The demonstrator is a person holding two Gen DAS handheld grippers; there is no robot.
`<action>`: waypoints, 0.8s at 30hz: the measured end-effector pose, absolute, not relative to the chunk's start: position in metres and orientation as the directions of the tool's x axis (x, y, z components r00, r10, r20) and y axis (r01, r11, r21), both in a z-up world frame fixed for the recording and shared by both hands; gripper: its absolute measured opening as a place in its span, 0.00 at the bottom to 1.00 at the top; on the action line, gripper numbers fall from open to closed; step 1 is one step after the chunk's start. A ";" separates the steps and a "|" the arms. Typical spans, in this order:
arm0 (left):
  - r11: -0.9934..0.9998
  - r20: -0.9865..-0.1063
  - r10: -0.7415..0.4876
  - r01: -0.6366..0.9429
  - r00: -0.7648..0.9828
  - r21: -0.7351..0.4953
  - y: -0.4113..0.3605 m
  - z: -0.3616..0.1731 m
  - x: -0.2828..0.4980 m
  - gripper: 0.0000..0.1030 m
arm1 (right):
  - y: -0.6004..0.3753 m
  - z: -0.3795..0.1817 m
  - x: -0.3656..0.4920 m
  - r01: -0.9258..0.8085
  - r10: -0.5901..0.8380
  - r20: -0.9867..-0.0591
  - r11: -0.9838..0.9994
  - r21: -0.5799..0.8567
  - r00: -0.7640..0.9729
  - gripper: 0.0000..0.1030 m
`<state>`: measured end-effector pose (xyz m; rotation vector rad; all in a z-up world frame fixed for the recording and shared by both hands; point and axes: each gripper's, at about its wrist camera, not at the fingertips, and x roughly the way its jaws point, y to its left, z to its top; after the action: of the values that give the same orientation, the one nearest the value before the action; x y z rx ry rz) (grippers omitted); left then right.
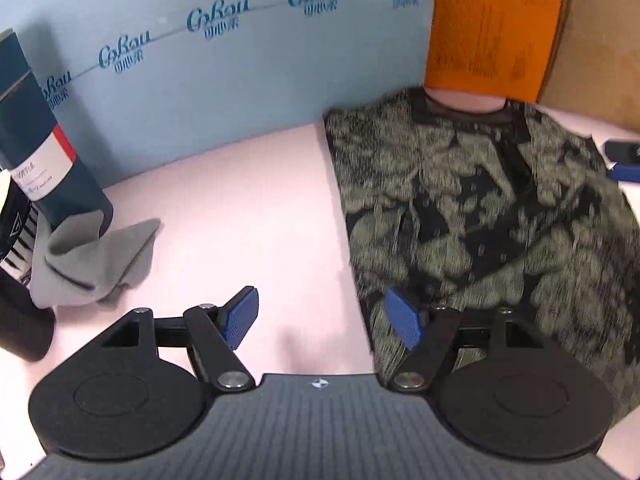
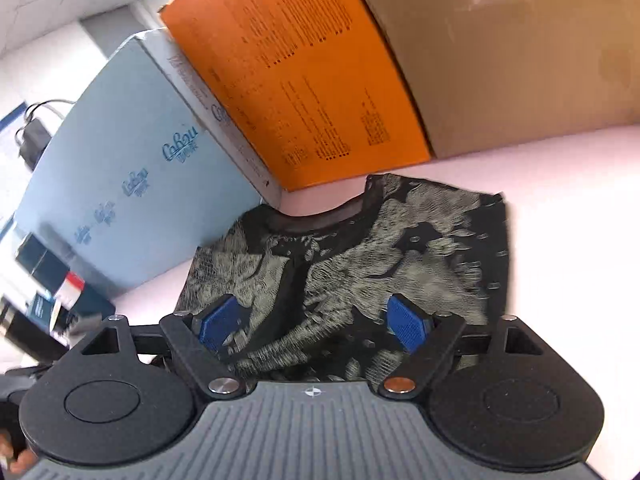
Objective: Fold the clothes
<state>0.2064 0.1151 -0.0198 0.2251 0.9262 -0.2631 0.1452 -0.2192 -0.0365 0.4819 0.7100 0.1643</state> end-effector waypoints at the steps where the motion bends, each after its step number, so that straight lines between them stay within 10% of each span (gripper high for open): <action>1: 0.943 -0.814 -0.132 0.325 0.566 0.074 0.118 -0.023 0.203 0.67 | -0.224 -0.034 0.138 0.015 0.297 -0.592 0.886 0.463 0.749 0.81; 11: 0.938 -0.783 -0.227 0.346 0.579 -0.016 0.095 -0.028 0.208 0.70 | -0.160 -0.040 0.149 -0.248 0.602 -0.622 0.788 0.563 0.500 0.81; 24: 0.953 -0.753 -0.284 0.257 0.593 -0.157 0.121 -0.025 0.231 0.72 | -0.176 -0.054 0.196 -0.021 0.438 -0.539 0.789 0.614 0.720 0.84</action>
<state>0.2313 0.1208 -0.0249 -0.0328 0.8814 -0.3147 0.1959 -0.1759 -0.0541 0.6199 0.7314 0.2722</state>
